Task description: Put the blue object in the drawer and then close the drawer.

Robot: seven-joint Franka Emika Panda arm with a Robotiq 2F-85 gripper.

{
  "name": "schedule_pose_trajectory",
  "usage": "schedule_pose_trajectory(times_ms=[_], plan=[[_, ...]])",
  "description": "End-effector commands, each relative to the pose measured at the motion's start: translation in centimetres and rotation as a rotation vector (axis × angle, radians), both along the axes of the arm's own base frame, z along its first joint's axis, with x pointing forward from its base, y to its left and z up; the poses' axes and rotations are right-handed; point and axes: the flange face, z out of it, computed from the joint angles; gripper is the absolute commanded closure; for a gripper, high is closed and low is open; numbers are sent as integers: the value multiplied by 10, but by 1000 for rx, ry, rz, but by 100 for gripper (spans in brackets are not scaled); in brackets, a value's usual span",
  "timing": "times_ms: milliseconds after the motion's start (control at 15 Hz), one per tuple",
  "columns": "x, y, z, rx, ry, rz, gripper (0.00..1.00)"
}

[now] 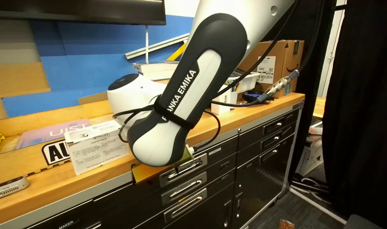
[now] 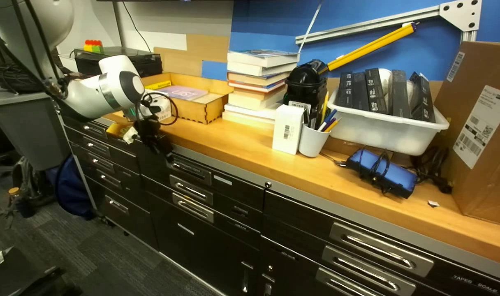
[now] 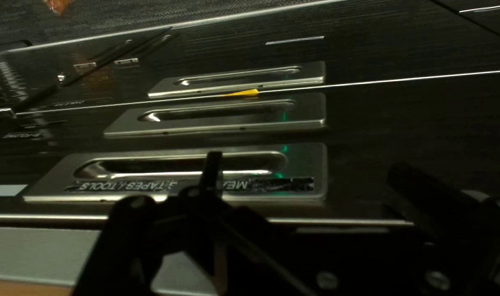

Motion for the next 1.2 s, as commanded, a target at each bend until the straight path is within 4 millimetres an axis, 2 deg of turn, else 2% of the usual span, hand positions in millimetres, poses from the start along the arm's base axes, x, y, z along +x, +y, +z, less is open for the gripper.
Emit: schedule_pose_trajectory(times_ms=[0, 200, 667, 800, 867, 933, 1067, 1133], plan=[[-25, -11, 50, 58, 27, 2, 0], [-49, -21, 94, 124, 95, 13, 0], [-105, -40, 232, 285, 178, 113, 0], [-117, -45, 263, 303, 169, 145, 0], [-122, -47, 275, 309, 166, 162, 0], [-109, -41, 254, 284, 174, 122, 0], [-119, -45, 273, 293, 161, 142, 0], [-121, -45, 276, 293, 160, 145, 0]])
